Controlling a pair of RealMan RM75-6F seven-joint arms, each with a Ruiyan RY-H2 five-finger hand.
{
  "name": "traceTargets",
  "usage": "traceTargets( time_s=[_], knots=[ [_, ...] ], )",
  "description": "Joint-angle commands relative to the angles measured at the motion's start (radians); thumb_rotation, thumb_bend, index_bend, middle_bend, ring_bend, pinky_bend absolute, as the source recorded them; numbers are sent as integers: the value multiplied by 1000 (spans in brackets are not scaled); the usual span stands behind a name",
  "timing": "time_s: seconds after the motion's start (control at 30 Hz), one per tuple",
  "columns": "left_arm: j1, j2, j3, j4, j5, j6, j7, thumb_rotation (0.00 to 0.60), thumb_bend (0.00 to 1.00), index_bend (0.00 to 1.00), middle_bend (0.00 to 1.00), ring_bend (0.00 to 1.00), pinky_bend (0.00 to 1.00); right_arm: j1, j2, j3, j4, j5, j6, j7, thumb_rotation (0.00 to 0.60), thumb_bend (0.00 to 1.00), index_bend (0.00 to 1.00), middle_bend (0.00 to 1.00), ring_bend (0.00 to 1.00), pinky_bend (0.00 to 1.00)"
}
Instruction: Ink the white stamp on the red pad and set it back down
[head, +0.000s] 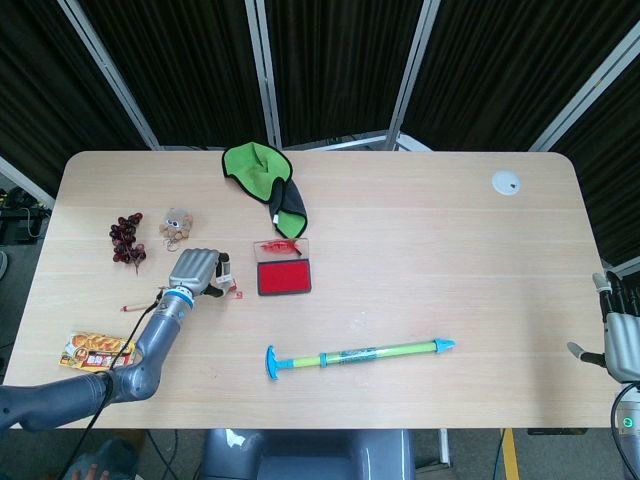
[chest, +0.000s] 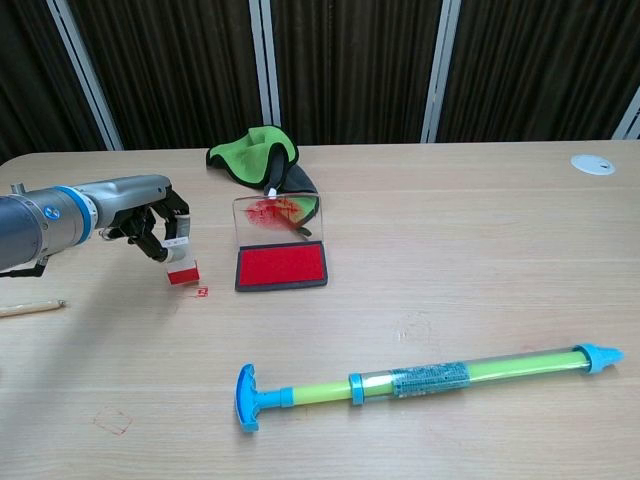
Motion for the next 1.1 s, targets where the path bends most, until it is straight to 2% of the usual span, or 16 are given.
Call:
traceTargets(
  time_s=[0.03, 0.23, 0.4, 0.5, 0.6, 0.77, 0.83, 0.9, 0.97, 1.03, 1.1],
  knots=[
    [1, -14, 1, 15, 4, -4, -6, 600, 370, 537, 512, 745, 835, -1, 0, -1, 2, 2, -1, 1, 600, 0, 0, 0, 0, 0],
    [2, -34, 2, 27, 4, -5, -4, 600, 353, 509, 468, 741, 832, -5, 4, -1, 2, 3, 3, 8, 600, 0, 0, 0, 0, 0],
    [2, -36, 0, 21, -1, 4, 6, 600, 210, 291, 256, 733, 827, -8, 7, -1, 1, 0, 6, 12, 600, 0, 0, 0, 0, 0],
    [2, -30, -1, 9, -7, 8, 15, 600, 154, 218, 171, 728, 823, -8, 8, -2, 0, -1, 6, 14, 600, 0, 0, 0, 0, 0],
    [4, -17, -3, -11, -7, 16, 20, 600, 125, 188, 116, 725, 819, -8, 9, -2, -1, -3, 7, 16, 600, 0, 0, 0, 0, 0],
    [15, 27, -12, -70, 18, 47, 13, 600, 123, 173, 77, 723, 816, -9, 12, -2, -6, -7, 9, 21, 600, 0, 0, 0, 0, 0],
    [34, 73, -28, -120, 72, 117, -3, 600, 122, 169, 69, 721, 815, -10, 14, -2, -11, -12, 14, 25, 600, 0, 0, 0, 0, 0],
    [75, 132, -21, -197, 151, 191, -34, 600, 110, 169, 60, 704, 802, -13, 18, -4, -17, -18, 19, 31, 600, 0, 0, 0, 0, 0],
    [131, 197, -13, -257, 240, 301, -68, 600, 69, 161, 29, 632, 744, -15, 23, -5, -24, -28, 26, 38, 600, 0, 0, 0, 0, 0],
    [176, 244, 10, -298, 290, 363, -75, 600, 27, 127, 5, 486, 588, -17, 27, -7, -32, -37, 32, 43, 600, 0, 0, 0, 0, 0],
    [225, 297, 41, -350, 323, 421, -61, 600, 0, 55, 0, 185, 236, -18, 31, -10, -40, -49, 37, 51, 600, 0, 0, 0, 0, 0]
  ],
)
